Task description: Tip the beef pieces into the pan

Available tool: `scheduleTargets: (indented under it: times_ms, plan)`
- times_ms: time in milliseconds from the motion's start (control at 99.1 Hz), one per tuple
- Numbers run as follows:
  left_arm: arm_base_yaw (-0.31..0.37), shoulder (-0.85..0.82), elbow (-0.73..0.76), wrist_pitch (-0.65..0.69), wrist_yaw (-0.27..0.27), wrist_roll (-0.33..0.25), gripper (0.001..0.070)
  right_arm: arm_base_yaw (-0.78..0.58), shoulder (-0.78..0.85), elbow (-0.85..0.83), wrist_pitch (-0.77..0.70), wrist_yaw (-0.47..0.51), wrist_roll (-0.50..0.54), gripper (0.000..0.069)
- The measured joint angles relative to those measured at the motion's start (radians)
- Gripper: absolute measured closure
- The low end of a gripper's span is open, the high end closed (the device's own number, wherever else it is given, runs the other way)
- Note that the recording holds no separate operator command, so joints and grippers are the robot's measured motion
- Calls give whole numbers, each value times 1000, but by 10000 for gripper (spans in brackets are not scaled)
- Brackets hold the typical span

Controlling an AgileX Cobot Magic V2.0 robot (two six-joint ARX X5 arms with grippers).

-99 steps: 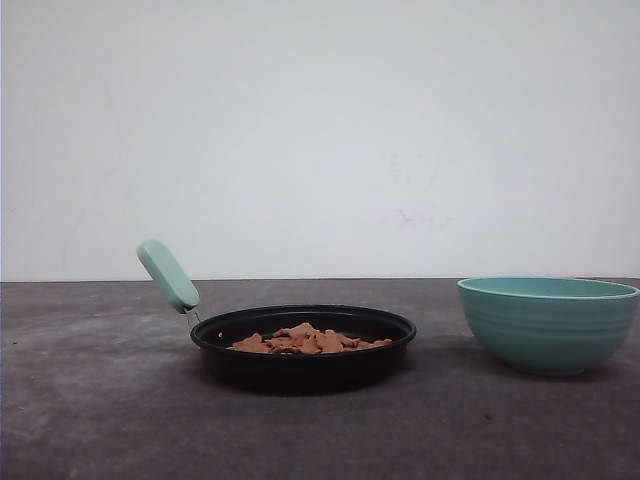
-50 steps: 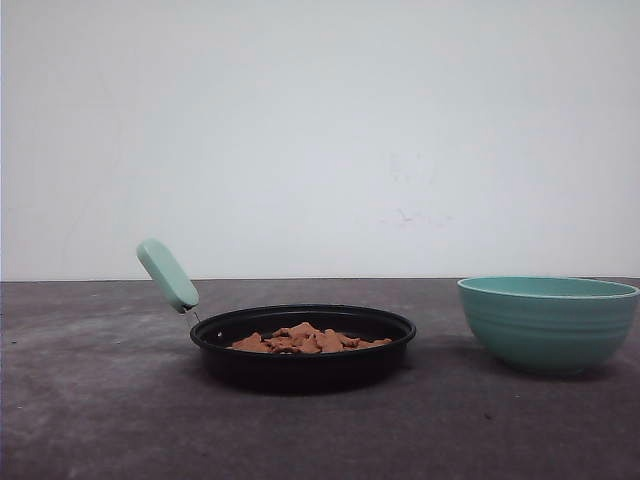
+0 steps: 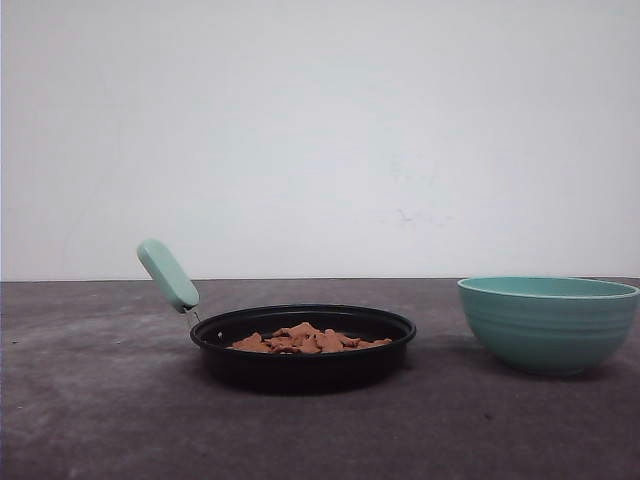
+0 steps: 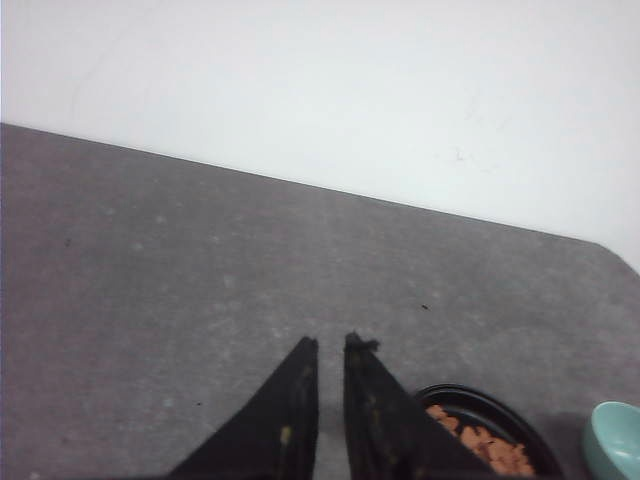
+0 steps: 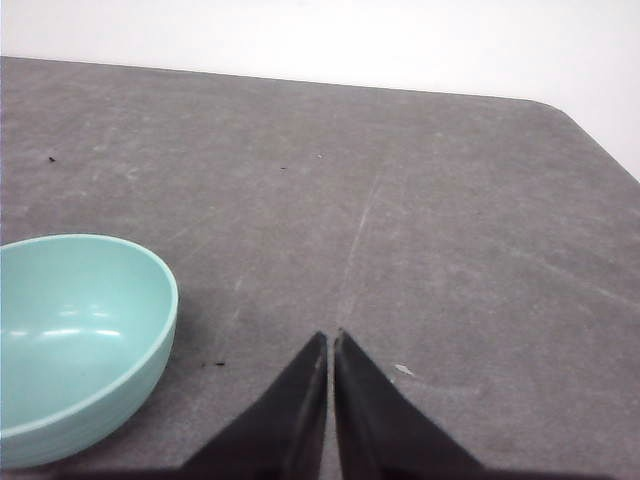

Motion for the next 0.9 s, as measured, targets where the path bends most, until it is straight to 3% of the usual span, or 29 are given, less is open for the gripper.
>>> scheduleTargets:
  times_ms: [161,272,333,414,474,696,898]
  plan:
    - [67,-58,-51,70,-1,93,688,0,0,0,0,0,0,682]
    - [104,-113,-218,226,4,161,688,0,0,0,0,0,0,682]
    - [130,-149,-348,325,40,180,688,0,0,0,0,0,0,682]
    - [156,-187,-497,389,106,184,688,0,0,0,0,0,0,682]
    - [171,-183,-577,391,126,183,688,0,0,0,1,-1,0,682]
    - [254,-185,-676,394,127,184,688,0,0,0,2,0,0,682]
    - [259,-183,-728,460,127,188,688,0,0,0,4,0,0,682]
